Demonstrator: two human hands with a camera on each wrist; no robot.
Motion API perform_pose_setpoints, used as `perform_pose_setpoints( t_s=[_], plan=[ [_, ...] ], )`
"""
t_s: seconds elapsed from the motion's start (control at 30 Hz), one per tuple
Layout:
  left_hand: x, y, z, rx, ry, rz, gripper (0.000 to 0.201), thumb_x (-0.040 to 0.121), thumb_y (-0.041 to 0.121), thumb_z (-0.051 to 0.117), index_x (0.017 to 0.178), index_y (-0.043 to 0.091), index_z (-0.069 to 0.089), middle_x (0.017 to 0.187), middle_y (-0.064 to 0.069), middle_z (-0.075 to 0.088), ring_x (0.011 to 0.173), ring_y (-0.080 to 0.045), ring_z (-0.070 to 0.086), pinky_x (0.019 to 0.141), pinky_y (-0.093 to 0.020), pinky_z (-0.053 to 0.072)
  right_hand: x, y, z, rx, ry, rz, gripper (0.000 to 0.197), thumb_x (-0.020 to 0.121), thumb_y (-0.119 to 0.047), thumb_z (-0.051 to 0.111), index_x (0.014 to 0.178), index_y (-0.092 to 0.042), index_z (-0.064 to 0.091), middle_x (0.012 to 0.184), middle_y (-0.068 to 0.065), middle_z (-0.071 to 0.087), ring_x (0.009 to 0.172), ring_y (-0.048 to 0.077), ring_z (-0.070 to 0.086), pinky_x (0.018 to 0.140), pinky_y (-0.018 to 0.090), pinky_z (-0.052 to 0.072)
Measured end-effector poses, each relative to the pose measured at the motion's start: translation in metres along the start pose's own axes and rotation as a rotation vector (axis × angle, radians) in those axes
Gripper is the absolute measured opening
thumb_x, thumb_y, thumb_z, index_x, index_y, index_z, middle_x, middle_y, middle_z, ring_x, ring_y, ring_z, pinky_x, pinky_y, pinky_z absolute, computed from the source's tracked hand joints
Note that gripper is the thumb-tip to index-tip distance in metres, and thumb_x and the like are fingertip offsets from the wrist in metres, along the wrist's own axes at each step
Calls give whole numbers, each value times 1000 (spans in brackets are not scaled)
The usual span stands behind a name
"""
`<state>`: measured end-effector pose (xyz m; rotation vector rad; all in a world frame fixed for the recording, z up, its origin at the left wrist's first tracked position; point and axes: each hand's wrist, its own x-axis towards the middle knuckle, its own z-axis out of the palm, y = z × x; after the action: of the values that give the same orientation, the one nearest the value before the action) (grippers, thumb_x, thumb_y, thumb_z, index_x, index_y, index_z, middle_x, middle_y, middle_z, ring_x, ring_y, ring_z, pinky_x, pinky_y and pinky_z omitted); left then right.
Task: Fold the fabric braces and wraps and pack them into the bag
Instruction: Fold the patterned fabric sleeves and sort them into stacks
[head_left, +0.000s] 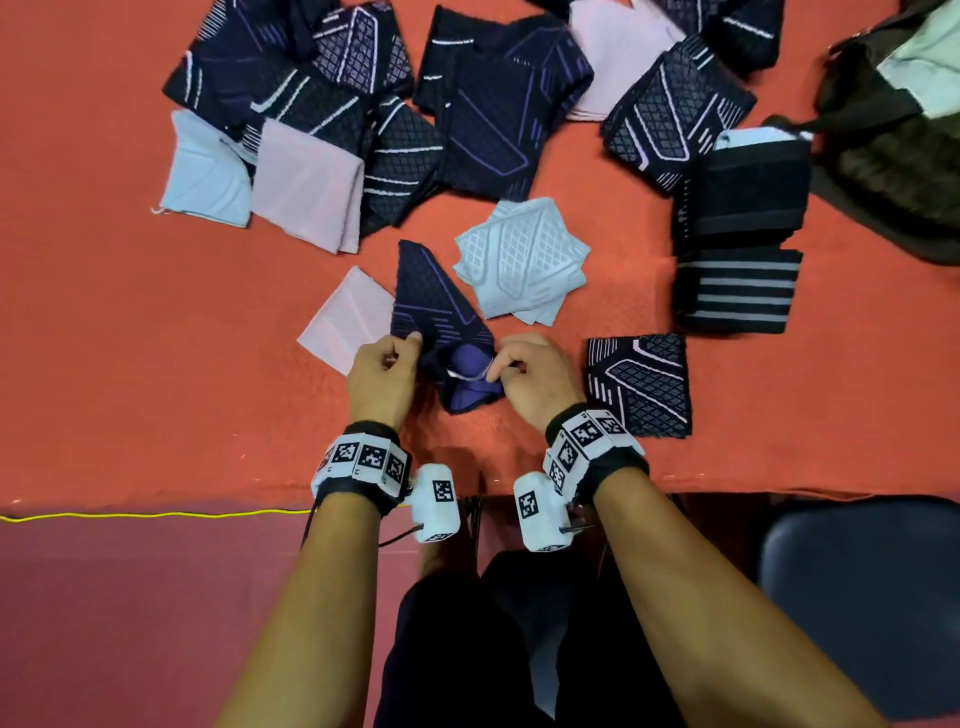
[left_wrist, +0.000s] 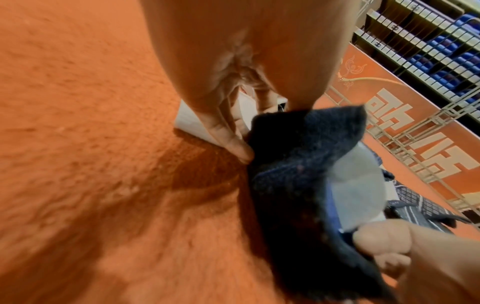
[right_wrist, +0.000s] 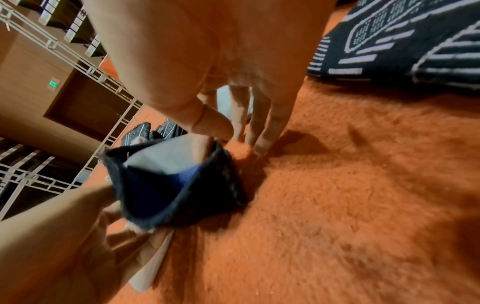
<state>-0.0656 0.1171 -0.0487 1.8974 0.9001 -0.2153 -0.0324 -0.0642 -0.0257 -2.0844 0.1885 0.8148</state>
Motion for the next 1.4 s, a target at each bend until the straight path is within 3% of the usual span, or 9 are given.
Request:
perform_pose_setpoints(
  t_s=[0.07, 0.2, 0.43, 0.6, 0.8, 0.93, 1.03, 1.2, 1.4],
  plan=[
    [-3, -2, 0, -36, -34, -7, 23, 80, 32, 66, 61, 21, 61, 62, 5, 60, 58, -6, 52, 64, -27, 43, 2, 1, 1, 16, -3, 40, 35, 82, -2, 55, 65, -31, 65, 87, -11, 67, 82, 13, 64, 79, 25, 47],
    [-15, -2, -1, -168, -40, -22, 18, 85, -7, 63, 85, 10, 68, 77, 4, 65, 62, 6, 58, 68, -18, 47, 4, 7, 10, 149, 5, 57, 23, 79, -19, 56, 80, -41, 61, 93, -9, 70, 89, 16, 69, 85, 48, 57],
    [-26, -6, -6, -289, -146, -18, 30, 86, -15, 58, 85, 15, 65, 83, -1, 68, 72, -6, 65, 64, -24, 54, 3, 5, 11, 212, 17, 61, 44, 91, -13, 64, 133, -19, 51, 120, -3, 58, 104, 15, 60, 100, 37, 50],
    [-24, -9, -10, -303, -104, -12, 54, 84, -17, 46, 116, 25, 59, 92, -1, 66, 79, -10, 64, 73, -31, 54, 4, 0, 10, 245, -41, 90, 66, 93, -12, 65, 149, -18, 32, 115, -5, 56, 104, 13, 57, 94, 28, 47],
    [-18, -10, -10, -339, -78, -60, 39, 98, 11, 60, 135, 20, 51, 77, 4, 62, 69, -2, 62, 67, -21, 51, 11, 0, 20, 233, -2, 152, 50, 95, -3, 62, 142, -6, 45, 102, -1, 60, 98, 13, 58, 94, 24, 45],
    [-8, -10, -11, -277, -96, -79, 14, 97, 10, 60, 110, 15, 62, 80, 9, 68, 75, -4, 63, 71, -18, 50, 16, 6, 18, 293, 13, 140, 28, 92, 4, 59, 119, -4, 64, 80, -6, 60, 78, 6, 58, 75, 11, 45],
    [-5, -7, -9, -233, -137, -99, 20, 95, 2, 56, 83, 17, 60, 58, 15, 57, 55, -1, 52, 54, -15, 43, 19, 15, 8, 300, 73, 140, 22, 90, -2, 61, 107, -11, 71, 93, -1, 70, 86, 10, 65, 79, 18, 51],
    [-16, 3, -3, -252, -413, -171, 30, 93, -10, 55, 71, 9, 51, 53, 0, 57, 45, -4, 57, 48, -15, 49, 20, 23, -12, 284, 250, 48, 22, 85, -9, 64, 92, -29, 70, 88, -12, 68, 89, 10, 66, 87, 25, 51],
    [-30, -4, 13, -122, -680, -343, 22, 101, 24, 55, 89, 7, 61, 79, -14, 76, 71, -21, 75, 59, -25, 59, 21, 17, -17, 219, 204, -60, 34, 87, 1, 59, 112, -18, 69, 113, -5, 69, 108, 9, 61, 100, 21, 44]
  ],
)
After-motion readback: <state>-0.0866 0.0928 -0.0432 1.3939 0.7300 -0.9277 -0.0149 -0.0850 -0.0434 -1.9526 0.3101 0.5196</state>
